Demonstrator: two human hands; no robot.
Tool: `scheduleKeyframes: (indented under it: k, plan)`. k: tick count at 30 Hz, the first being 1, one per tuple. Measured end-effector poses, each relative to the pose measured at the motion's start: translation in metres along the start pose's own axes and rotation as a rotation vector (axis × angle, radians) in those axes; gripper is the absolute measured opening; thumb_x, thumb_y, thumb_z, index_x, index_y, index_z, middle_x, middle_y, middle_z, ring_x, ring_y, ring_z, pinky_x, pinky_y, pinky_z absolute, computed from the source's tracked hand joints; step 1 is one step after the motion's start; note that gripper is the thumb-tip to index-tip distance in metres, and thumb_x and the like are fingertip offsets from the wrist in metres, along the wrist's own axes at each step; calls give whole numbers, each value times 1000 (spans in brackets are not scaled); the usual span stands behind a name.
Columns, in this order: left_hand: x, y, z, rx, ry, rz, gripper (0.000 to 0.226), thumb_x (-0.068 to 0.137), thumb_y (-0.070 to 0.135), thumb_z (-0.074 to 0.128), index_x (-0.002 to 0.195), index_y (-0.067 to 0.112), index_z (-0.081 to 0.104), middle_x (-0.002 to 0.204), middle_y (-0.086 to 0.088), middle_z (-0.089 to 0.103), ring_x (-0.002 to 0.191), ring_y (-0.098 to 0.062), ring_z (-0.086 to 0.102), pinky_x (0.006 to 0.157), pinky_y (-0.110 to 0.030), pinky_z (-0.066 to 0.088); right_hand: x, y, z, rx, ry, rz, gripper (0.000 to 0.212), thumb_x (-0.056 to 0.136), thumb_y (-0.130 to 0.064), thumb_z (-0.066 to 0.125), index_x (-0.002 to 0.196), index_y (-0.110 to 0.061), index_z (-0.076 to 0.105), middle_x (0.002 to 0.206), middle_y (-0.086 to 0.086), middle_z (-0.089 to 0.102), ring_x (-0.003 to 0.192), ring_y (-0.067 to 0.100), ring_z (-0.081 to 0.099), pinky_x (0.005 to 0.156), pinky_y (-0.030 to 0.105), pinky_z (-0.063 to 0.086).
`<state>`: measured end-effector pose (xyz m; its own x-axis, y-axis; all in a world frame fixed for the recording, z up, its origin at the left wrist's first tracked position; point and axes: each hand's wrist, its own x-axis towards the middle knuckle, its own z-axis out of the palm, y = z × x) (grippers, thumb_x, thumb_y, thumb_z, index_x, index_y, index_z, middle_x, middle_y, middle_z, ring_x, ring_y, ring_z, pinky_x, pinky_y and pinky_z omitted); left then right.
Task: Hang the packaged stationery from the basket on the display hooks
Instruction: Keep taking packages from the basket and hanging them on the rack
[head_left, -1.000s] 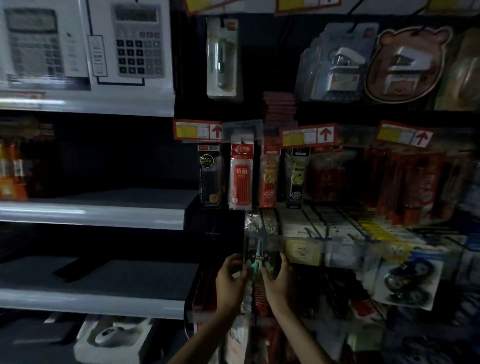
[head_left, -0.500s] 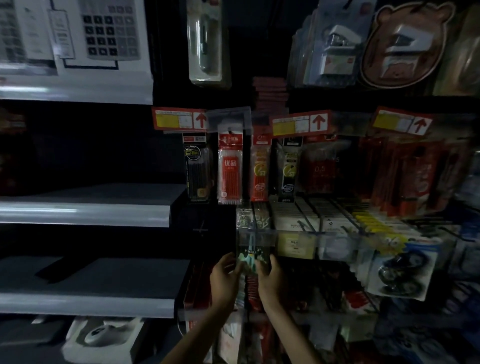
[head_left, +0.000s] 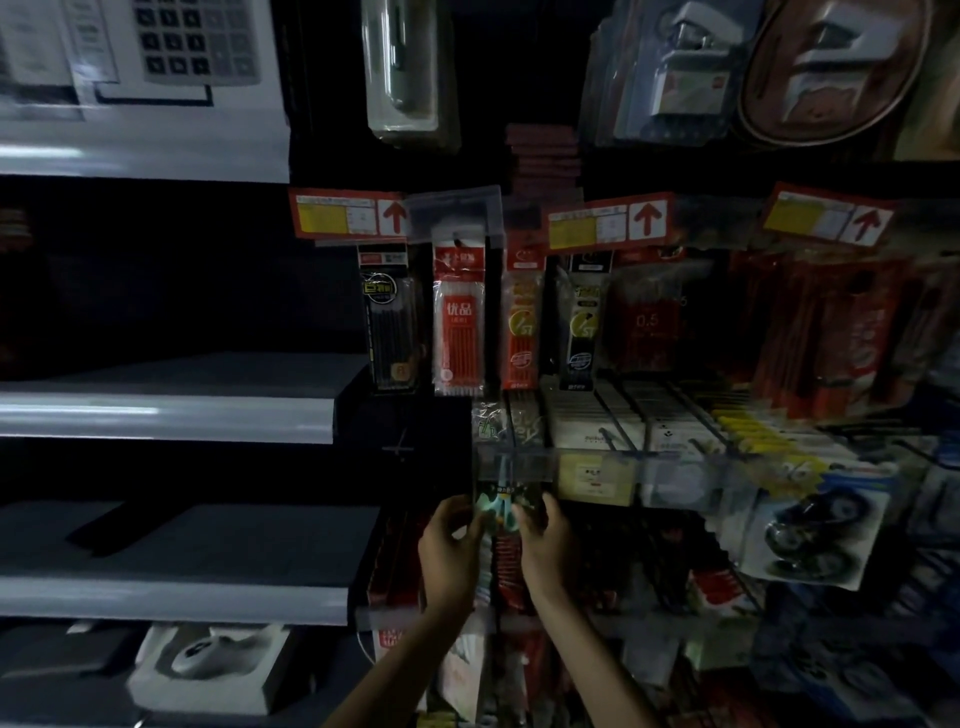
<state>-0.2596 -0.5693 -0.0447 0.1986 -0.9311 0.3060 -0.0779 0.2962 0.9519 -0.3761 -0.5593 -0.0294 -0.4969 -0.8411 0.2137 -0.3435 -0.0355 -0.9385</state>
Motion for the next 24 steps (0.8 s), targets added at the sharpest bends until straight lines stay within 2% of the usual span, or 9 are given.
scheduleKeyframes:
  k: [5, 9, 14, 18, 21, 23, 24]
  plan:
    - [-2, -4, -4, 52, -21, 41, 18, 97, 17, 74, 109, 29, 70, 106, 10, 75, 99, -2, 71, 87, -29, 61, -3, 3, 1, -3, -4, -18, 60, 102, -37, 62, 153, -11, 46, 148, 11, 57, 137, 27, 54, 107, 34, 43]
    - [-7, -2, -7, 134, -5, 66, 20, 97, 20, 75, 102, 38, 67, 100, 14, 74, 94, 3, 70, 78, -24, 60, -1, 0, -2, -44, -12, -27, 54, 103, -29, 61, 150, -7, 49, 144, 13, 60, 134, 28, 56, 97, 24, 38]
    - [-9, -4, -13, 230, -48, 50, 12, 97, 38, 73, 107, 41, 67, 104, 21, 72, 97, 6, 69, 83, -31, 62, -4, -1, -5, -36, -13, -22, 52, 105, -26, 58, 152, -8, 47, 144, 12, 60, 133, 27, 57, 95, 24, 39]
    - [-12, -4, -23, 281, -80, 78, 19, 96, 56, 69, 110, 43, 66, 107, 23, 72, 98, 7, 68, 82, -35, 63, -12, 0, -11, -51, 12, -28, 57, 102, -28, 63, 154, -14, 45, 143, 11, 61, 131, 27, 59, 99, 31, 46]
    - [-21, 0, -34, 348, -92, 115, 24, 99, 55, 65, 117, 39, 67, 109, 21, 71, 99, 5, 67, 81, -36, 62, -30, 1, -20, -68, 19, -69, 62, 100, -25, 66, 157, -20, 41, 147, 7, 57, 134, 23, 56, 106, 39, 50]
    - [-31, 5, -45, 372, -133, 162, 23, 101, 49, 63, 118, 36, 68, 109, 19, 68, 98, 2, 66, 79, -34, 61, -52, 4, -27, -79, 4, -160, 61, 100, -21, 66, 156, -30, 42, 149, -4, 55, 136, 13, 53, 107, 34, 49]
    - [-37, 8, -52, 397, -162, 192, 20, 102, 46, 62, 117, 35, 69, 107, 18, 65, 96, 0, 66, 77, -32, 59, -63, 8, -31, -106, -16, -209, 61, 100, -20, 66, 154, -35, 43, 148, -11, 54, 134, 5, 51, 105, 26, 49]
